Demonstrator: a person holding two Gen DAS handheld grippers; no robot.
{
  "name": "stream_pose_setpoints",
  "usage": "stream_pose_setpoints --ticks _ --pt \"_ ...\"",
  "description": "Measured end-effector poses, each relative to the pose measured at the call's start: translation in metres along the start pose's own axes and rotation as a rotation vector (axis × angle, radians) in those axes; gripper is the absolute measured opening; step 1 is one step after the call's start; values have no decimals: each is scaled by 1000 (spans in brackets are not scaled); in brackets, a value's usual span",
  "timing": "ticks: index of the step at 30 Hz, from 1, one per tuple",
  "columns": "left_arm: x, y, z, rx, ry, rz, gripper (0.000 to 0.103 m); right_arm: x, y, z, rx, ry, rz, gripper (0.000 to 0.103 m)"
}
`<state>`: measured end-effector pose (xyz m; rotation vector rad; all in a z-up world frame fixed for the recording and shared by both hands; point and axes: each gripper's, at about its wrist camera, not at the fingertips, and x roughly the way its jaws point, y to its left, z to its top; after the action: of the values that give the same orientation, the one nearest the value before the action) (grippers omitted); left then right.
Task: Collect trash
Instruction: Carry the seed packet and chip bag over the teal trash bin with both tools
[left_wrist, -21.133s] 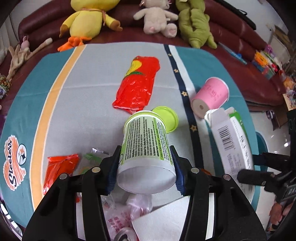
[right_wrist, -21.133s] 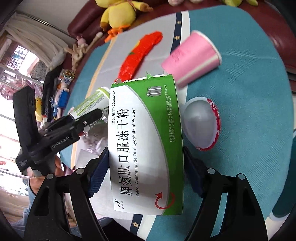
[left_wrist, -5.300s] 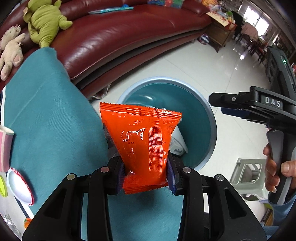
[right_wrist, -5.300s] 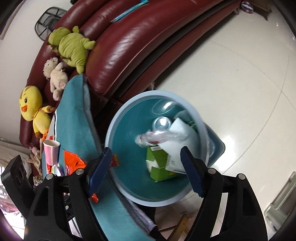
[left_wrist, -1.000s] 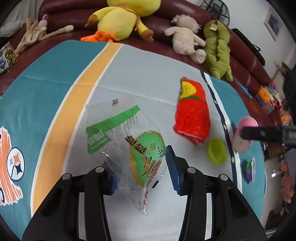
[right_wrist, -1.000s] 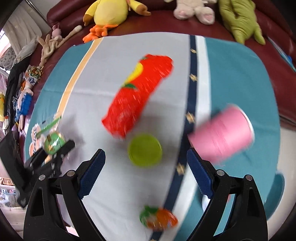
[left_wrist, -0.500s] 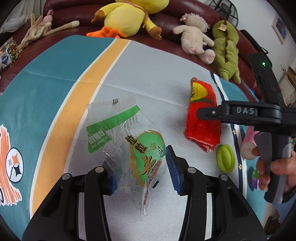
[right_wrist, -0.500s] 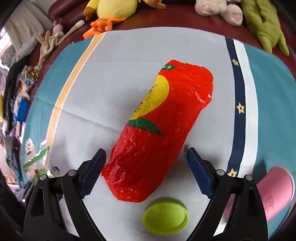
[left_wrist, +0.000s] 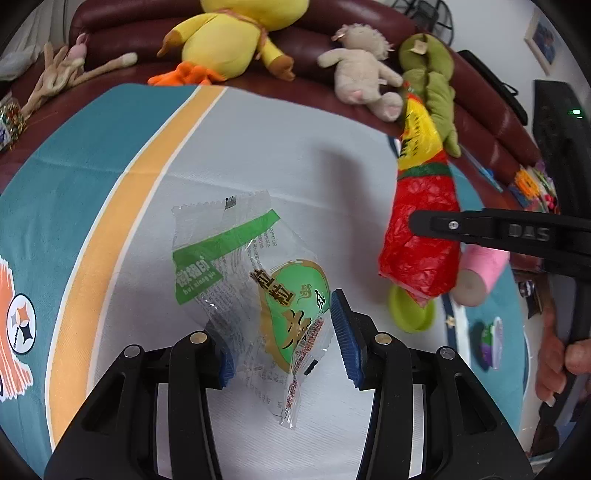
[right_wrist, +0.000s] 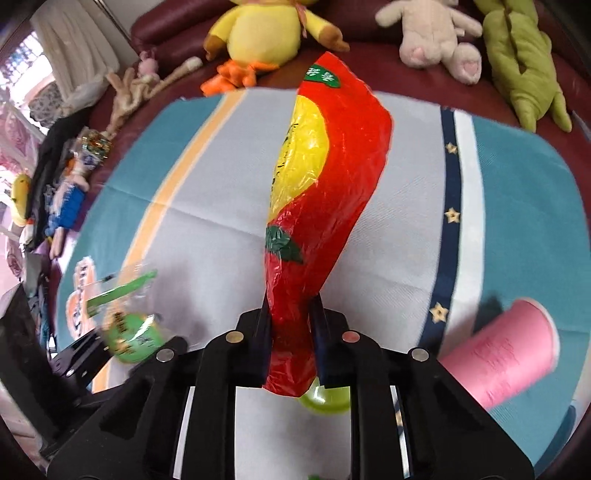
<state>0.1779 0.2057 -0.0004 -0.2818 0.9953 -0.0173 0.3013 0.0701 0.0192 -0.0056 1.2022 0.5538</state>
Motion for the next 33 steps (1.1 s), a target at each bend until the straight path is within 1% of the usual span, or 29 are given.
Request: stream_pose_setpoints --ticks 4,8,11,17,20,23,25,27,29,33 --pt "-13 -21 -5 33 -15 -20 46 -36 -3 -15 4 -36 28 17" --pt "-23 -51 -13 84 -22 -40 46 -71 -15 -39 17 -64 31 17" --pt "-27 -78 -21 123 -18 -59 46 -87 -28 -57 36 -71 23 17" --pt "-31 -127 -34 185 -6 -106 46 -127 -72 -103 118 -102 3 17" --pt "-32 -162 -43 235 6 -141 46 -145 -95 -124 159 -119 -6 17" --pt "-31 -189 -50 278 21 -175 46 -164 -121 -148 207 -138 -17 17" --pt "-30 -214 -58 322 28 -188 46 -178 -141 -168 243 -157 -27 17" --pt "-28 -234 -65 354 38 -203 46 -189 -158 -183 273 -173 -41 17" --pt "-25 -251 -71 377 50 -218 46 -201 -175 -203 299 -194 -74 17" --pt "-15 -290 -85 433 90 -249 46 -222 -207 -237 354 -231 -113 17"
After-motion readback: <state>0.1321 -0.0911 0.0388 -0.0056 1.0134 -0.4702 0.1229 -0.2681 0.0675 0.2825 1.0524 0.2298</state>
